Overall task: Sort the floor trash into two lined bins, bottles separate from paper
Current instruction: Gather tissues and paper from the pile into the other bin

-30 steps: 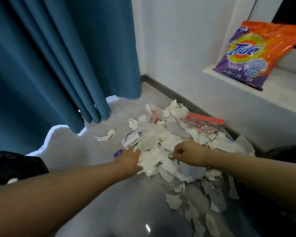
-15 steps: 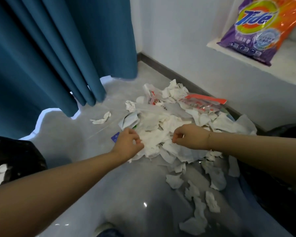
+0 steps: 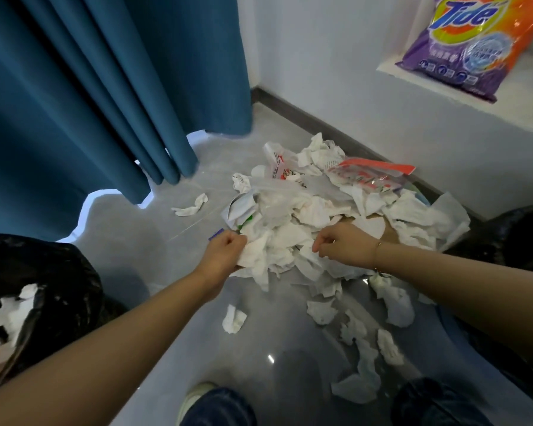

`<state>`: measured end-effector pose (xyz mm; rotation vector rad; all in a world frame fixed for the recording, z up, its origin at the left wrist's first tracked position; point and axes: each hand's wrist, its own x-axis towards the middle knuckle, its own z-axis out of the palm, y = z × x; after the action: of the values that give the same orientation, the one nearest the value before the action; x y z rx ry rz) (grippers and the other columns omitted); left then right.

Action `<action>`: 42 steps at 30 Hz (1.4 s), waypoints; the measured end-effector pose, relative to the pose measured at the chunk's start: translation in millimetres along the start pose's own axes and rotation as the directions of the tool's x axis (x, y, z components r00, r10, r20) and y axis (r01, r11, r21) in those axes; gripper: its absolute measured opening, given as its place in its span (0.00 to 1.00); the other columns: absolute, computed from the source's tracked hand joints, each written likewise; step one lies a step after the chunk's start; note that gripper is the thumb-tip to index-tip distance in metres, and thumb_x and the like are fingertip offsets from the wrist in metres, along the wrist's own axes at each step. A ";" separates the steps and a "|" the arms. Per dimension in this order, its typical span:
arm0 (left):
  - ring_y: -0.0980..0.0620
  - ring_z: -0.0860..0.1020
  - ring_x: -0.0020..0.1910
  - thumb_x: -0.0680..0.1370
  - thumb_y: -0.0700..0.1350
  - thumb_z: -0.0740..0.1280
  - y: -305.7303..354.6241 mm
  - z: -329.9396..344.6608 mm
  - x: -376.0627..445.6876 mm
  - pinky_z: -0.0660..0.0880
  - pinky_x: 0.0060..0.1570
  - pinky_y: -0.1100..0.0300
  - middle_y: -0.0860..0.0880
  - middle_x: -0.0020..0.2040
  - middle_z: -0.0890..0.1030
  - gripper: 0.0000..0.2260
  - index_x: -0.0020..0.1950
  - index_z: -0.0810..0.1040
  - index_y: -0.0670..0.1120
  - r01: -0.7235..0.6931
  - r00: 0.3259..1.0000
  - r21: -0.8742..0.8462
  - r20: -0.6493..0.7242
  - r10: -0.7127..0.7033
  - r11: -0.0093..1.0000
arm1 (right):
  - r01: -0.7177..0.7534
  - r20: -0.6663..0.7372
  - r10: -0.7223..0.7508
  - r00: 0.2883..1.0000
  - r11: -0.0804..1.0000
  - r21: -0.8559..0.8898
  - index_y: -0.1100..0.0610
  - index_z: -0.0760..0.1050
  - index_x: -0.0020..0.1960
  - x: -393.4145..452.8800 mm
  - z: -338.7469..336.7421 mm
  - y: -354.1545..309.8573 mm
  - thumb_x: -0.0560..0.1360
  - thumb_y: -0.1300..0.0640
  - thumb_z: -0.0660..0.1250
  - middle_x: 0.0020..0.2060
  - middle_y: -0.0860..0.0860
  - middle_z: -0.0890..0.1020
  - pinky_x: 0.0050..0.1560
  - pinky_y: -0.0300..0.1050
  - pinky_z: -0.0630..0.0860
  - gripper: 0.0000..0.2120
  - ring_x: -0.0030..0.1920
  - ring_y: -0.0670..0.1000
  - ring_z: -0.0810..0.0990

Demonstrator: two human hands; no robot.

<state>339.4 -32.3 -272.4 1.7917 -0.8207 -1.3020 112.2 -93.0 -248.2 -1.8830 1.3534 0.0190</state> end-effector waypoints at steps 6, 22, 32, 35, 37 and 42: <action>0.56 0.72 0.42 0.78 0.41 0.64 -47.6 -25.6 -6.5 0.66 0.39 0.67 0.52 0.47 0.75 0.04 0.52 0.73 0.46 -0.326 0.914 0.603 0.004 0.406 0.728 | -0.009 -0.002 0.009 1.000 0.984 -0.177 0.64 0.77 0.54 3.4 31.8 1.6 0.77 0.57 0.58 0.49 0.59 0.80 0.51 0.50 0.76 0.14 0.50 0.57 0.78; 0.52 0.64 0.65 0.77 0.56 0.63 -136.9 -30.3 -26.2 0.60 0.66 0.62 0.50 0.69 0.63 0.22 0.69 0.66 0.51 -0.570 0.821 0.773 0.519 0.237 0.280 | 0.057 -0.125 -0.104 0.987 0.941 -0.332 0.53 0.72 0.61 -9.8 29.9 24.2 0.76 0.52 0.61 0.47 0.47 0.69 0.45 0.41 0.67 0.14 0.46 0.46 0.69; 0.49 0.76 0.52 0.80 0.48 0.61 -131.4 -30.7 -10.2 0.75 0.52 0.55 0.48 0.63 0.70 0.18 0.68 0.64 0.49 -0.627 0.777 0.775 0.629 -0.006 0.071 | 0.149 0.031 -0.166 0.986 0.767 -0.624 0.47 0.60 0.72 -11.1 38.0 21.1 0.74 0.45 0.65 0.61 0.53 0.70 0.48 0.46 0.73 0.29 0.59 0.54 0.71; 0.53 0.74 0.54 0.81 0.45 0.58 -120.4 -32.8 -13.2 0.71 0.56 0.63 0.51 0.61 0.69 0.17 0.70 0.64 0.53 -0.583 0.808 0.732 0.569 0.154 0.352 | 0.133 -0.026 -0.191 0.981 0.770 -0.624 0.50 0.70 0.65 -3.7 43.1 21.7 0.78 0.48 0.61 0.58 0.52 0.74 0.45 0.44 0.70 0.16 0.56 0.53 0.73; 0.55 0.72 0.52 0.79 0.36 0.57 -115.1 -40.7 -14.5 0.71 0.56 0.64 0.50 0.60 0.70 0.19 0.68 0.69 0.52 -0.585 0.810 0.674 0.512 0.285 0.452 | 0.128 -0.086 -0.217 0.972 0.805 -0.579 0.52 0.75 0.59 -4.2 40.0 22.8 0.79 0.52 0.59 0.54 0.52 0.77 0.42 0.41 0.66 0.12 0.53 0.52 0.74; 0.54 0.72 0.51 0.80 0.47 0.60 -123.7 -53.5 -21.0 0.74 0.53 0.59 0.52 0.57 0.67 0.14 0.64 0.67 0.59 -0.607 0.793 0.616 0.511 0.332 0.502 | 0.126 -0.284 -0.215 0.934 0.945 -0.301 0.55 0.77 0.49 -9.0 29.1 29.5 0.78 0.54 0.62 0.45 0.49 0.75 0.43 0.40 0.67 0.07 0.47 0.51 0.76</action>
<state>392.9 58.8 -358.8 1.7014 -2.1689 -0.9093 96.8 -71.5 -281.4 -2.3156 1.4478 -0.1970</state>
